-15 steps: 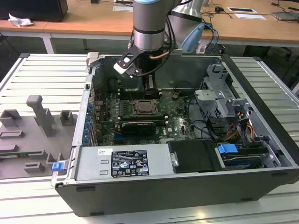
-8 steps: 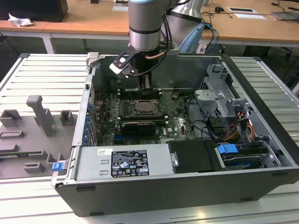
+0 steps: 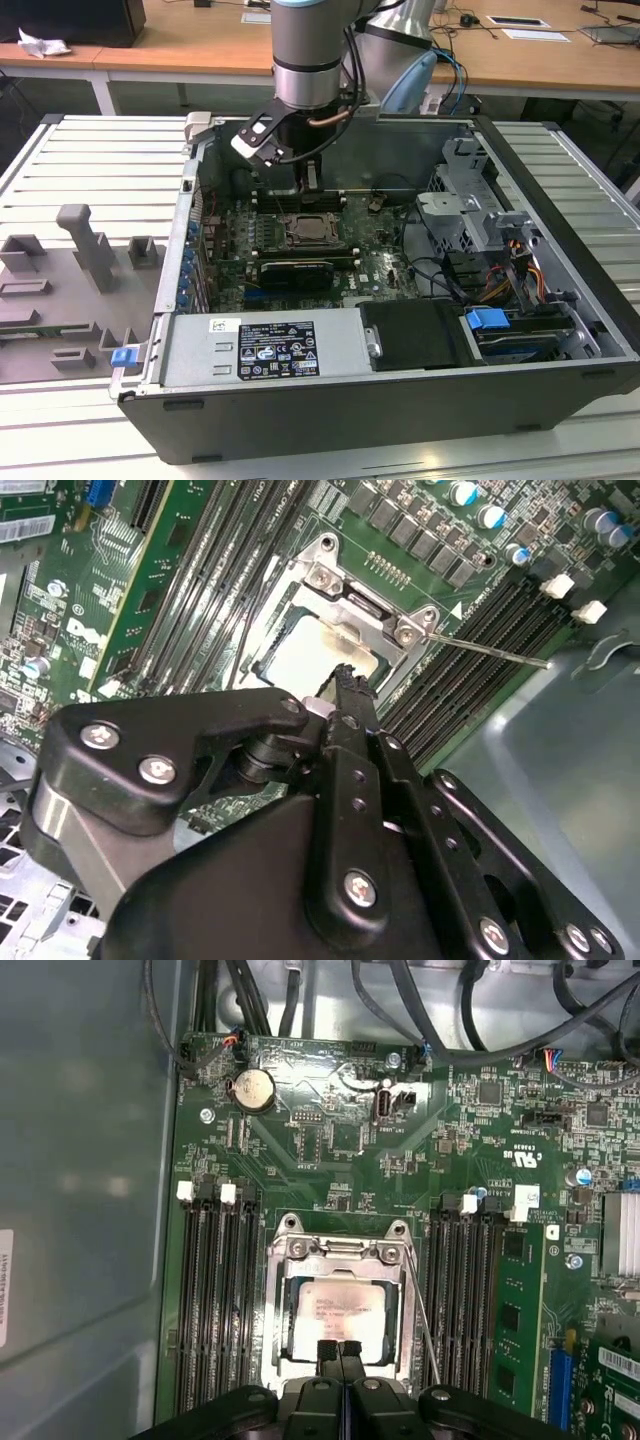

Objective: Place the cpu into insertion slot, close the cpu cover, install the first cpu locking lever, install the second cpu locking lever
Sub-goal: 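Install the first cpu locking lever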

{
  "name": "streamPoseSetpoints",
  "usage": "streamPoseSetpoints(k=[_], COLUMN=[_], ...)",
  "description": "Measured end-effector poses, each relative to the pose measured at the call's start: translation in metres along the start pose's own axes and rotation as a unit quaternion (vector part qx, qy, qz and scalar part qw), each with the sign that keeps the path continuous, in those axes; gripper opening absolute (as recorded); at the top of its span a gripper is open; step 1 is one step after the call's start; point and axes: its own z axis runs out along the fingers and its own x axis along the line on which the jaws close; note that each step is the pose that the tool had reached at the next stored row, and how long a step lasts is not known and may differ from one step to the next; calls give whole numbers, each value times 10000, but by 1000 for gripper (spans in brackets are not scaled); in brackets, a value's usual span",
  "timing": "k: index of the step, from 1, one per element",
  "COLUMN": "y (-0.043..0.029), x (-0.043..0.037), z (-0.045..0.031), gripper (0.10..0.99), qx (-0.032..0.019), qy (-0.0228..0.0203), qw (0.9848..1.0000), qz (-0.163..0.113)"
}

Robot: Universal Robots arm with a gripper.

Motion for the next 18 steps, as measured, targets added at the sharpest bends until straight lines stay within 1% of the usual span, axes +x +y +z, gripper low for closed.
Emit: streamPoseSetpoints(k=[8, 10, 12, 15, 16, 17, 18], y=[5, 7, 11, 15, 17, 20, 20], x=[-1, -2, -3, 0, -1, -2, -2], z=[-105, -159, -240, -319, -362, -432, -433], gripper=[106, 106, 106, 106, 106, 106, 106], qx=[2, 2, 2, 6, 7, 7, 7], qy=[4, 7, 7, 5, 6, 6, 7], qw=[10000, 10000, 10000, 10000, 10000, 10000, 10000], qz=[0, 0, 0, 0, 0, 0, -6])
